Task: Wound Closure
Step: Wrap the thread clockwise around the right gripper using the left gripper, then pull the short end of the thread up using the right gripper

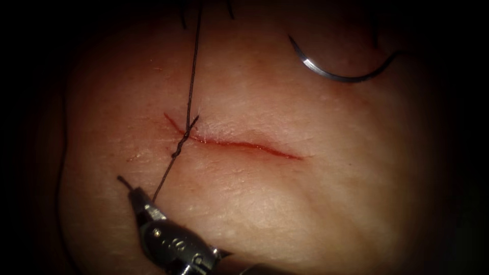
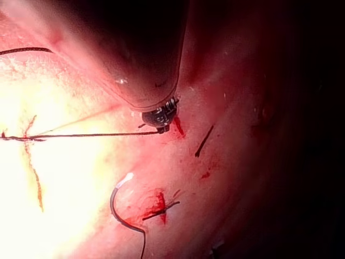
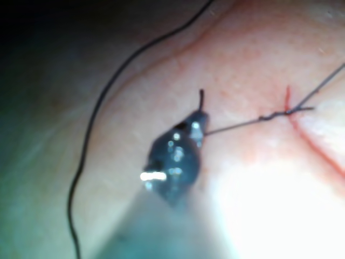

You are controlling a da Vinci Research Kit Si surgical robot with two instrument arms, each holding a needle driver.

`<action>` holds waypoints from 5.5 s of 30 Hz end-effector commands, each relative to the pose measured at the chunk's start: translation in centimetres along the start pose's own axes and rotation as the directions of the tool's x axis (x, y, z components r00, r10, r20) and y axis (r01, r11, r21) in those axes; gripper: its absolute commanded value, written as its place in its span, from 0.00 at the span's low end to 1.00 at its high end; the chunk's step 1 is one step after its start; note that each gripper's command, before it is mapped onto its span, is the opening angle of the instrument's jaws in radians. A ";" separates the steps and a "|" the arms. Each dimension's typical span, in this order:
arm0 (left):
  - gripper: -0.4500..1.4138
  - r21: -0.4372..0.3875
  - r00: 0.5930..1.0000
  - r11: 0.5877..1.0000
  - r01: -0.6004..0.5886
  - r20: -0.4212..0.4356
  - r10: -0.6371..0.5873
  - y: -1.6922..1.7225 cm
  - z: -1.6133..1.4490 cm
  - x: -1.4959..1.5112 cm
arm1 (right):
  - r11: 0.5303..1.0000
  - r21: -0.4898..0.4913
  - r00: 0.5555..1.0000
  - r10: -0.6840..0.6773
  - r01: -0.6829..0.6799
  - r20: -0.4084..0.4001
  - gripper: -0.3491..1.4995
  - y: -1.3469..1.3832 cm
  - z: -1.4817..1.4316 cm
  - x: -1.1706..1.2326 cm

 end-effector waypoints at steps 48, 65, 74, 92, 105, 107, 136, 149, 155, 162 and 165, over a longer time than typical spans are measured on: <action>0.00 -0.054 0.999 0.998 -0.042 0.015 0.043 1.85 -0.68 -0.31 | 0.962 0.186 0.970 -0.168 0.200 -0.176 0.69 1.92 0.08 0.60; 0.00 -0.081 0.998 0.995 -0.061 0.026 0.063 2.36 -0.60 -0.67 | 0.972 0.129 0.949 -0.157 0.198 -0.272 0.00 2.30 0.47 0.65; 0.00 -0.097 0.998 0.994 -0.056 0.027 0.059 2.59 -0.46 -0.82 | 0.954 0.206 0.926 -0.134 0.216 -0.353 0.00 2.39 0.45 0.77; 0.00 -0.103 0.999 0.993 -0.050 0.011 0.052 2.82 -0.26 -1.19 | 0.776 0.613 0.917 0.128 0.145 -0.379 0.00 2.39 0.43 0.74; 0.00 -0.105 0.999 0.994 -0.036 0.000 0.036 2.75 -0.04 -1.38 | 0.670 0.728 0.910 0.200 0.144 -0.364 0.00 2.25 0.37 0.71; 0.00 -0.109 0.999 0.993 -0.035 -0.002 0.034 2.77 -0.01 -1.34 | 0.649 0.744 0.909 0.199 0.157 -0.366 0.00 2.24 0.39 0.71; 0.00 -0.131 0.999 0.990 -0.050 -0.012 0.048 2.72 -0.06 -1.37 | 0.313 0.903 0.945 0.044 0.295 -0.324 0.47 1.87 0.44 0.80; 0.00 -0.143 0.998 0.988 -0.059 -0.021 0.057 2.73 0.01 -1.44 | 0.152 0.931 0.941 -0.109 0.333 -0.319 0.42 1.69 0.48 0.82; 0.00 -0.150 0.998 0.986 -0.066 -0.026 0.063 2.74 0.01 -1.44 | 0.077 0.935 0.926 -0.189 0.345 -0.326 0.41 1.64 0.53 0.81; 0.00 -0.160 0.997 0.984 -0.074 -0.022 0.072 2.72 0.03 -1.47 | -0.016 0.933 0.897 -0.271 0.359 -0.350 0.37 1.56 0.51 0.70; 0.00 -0.161 0.997 0.984 -0.075 -0.023 0.072 2.72 0.05 -1.45 | -0.045 0.931 0.881 -0.310 0.363 -0.358 0.37 1.51 0.51 0.62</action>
